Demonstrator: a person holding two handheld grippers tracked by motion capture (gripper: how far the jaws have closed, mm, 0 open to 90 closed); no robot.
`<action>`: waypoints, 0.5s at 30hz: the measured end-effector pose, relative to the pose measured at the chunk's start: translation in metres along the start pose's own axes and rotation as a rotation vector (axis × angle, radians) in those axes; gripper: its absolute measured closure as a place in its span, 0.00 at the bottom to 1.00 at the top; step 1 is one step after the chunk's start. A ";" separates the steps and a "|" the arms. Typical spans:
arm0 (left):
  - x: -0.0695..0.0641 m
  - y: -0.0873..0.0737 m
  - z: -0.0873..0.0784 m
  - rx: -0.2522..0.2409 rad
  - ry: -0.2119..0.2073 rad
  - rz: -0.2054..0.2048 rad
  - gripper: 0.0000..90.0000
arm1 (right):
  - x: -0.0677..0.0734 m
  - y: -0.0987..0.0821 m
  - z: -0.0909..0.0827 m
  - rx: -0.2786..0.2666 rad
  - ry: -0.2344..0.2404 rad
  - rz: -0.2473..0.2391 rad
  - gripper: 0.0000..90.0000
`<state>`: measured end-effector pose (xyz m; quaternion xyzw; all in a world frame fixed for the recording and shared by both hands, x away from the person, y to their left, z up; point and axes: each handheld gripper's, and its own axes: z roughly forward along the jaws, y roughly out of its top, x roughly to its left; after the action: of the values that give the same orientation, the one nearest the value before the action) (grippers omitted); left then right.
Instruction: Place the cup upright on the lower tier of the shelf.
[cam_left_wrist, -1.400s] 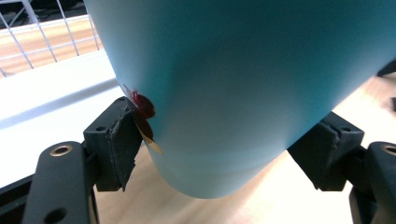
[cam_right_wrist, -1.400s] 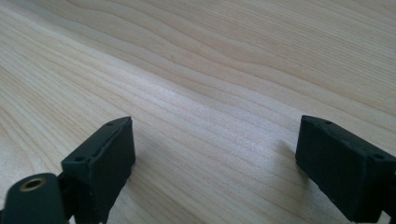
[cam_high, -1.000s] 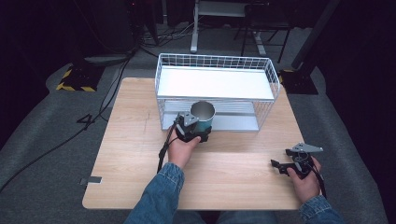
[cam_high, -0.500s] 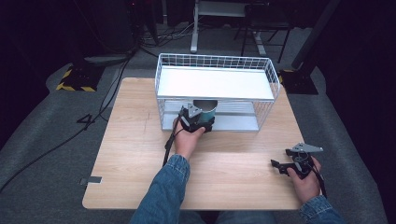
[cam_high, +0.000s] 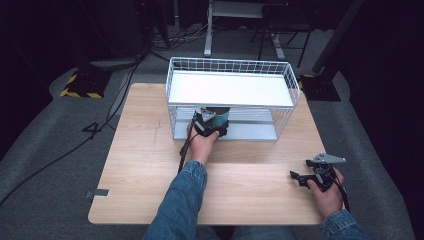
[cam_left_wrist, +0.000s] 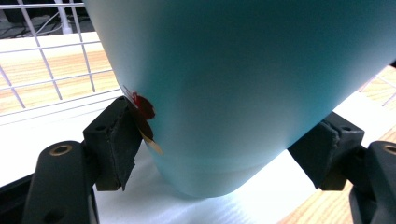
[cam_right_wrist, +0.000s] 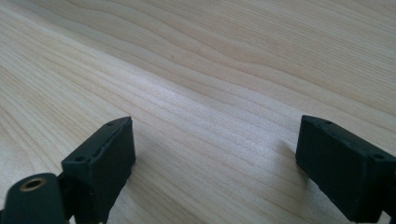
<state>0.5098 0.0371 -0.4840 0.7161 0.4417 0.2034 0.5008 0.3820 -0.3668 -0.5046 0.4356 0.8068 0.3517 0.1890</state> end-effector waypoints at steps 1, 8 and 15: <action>-0.002 -0.001 0.001 0.005 0.028 -0.027 0.27 | 0.000 0.000 0.000 0.000 0.000 0.000 0.14; -0.003 -0.003 0.012 0.045 0.021 -0.001 0.27 | 0.000 0.000 0.000 0.000 0.000 0.000 0.14; -0.005 -0.004 0.019 0.062 0.019 -0.019 0.26 | 0.000 0.000 0.000 0.000 -0.002 -0.001 0.14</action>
<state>0.5192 0.0238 -0.4948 0.7250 0.4594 0.1915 0.4761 0.3819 -0.3668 -0.5045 0.4357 0.8068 0.3511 0.1898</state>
